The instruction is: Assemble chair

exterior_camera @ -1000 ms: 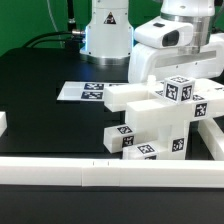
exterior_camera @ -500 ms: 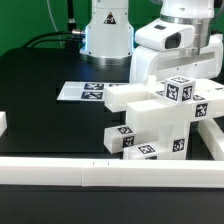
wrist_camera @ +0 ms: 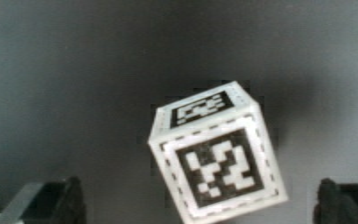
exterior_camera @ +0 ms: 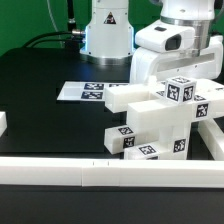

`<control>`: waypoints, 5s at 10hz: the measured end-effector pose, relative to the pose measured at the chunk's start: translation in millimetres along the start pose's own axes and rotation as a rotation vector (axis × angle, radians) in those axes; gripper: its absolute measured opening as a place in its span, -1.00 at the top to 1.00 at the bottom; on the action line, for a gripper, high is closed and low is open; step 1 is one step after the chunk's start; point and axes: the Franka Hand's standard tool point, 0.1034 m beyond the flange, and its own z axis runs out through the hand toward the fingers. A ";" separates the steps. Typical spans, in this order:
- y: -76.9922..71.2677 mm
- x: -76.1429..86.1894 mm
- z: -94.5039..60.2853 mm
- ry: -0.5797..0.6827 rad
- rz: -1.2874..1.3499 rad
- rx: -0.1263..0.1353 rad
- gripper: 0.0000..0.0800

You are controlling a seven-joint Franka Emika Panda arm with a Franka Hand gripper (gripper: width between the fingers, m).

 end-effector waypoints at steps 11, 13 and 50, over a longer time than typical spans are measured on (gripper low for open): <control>-10.7 -19.6 11.5 -0.014 0.049 0.000 -0.62; -10.1 -21.2 13.9 -0.019 0.050 0.001 -0.62; 42.8 -3.3 -62.1 -0.014 0.076 0.028 0.29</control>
Offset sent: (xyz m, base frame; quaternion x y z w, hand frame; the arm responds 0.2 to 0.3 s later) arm 0.0000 0.0000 0.0000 0.0000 0.0000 0.0000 1.0000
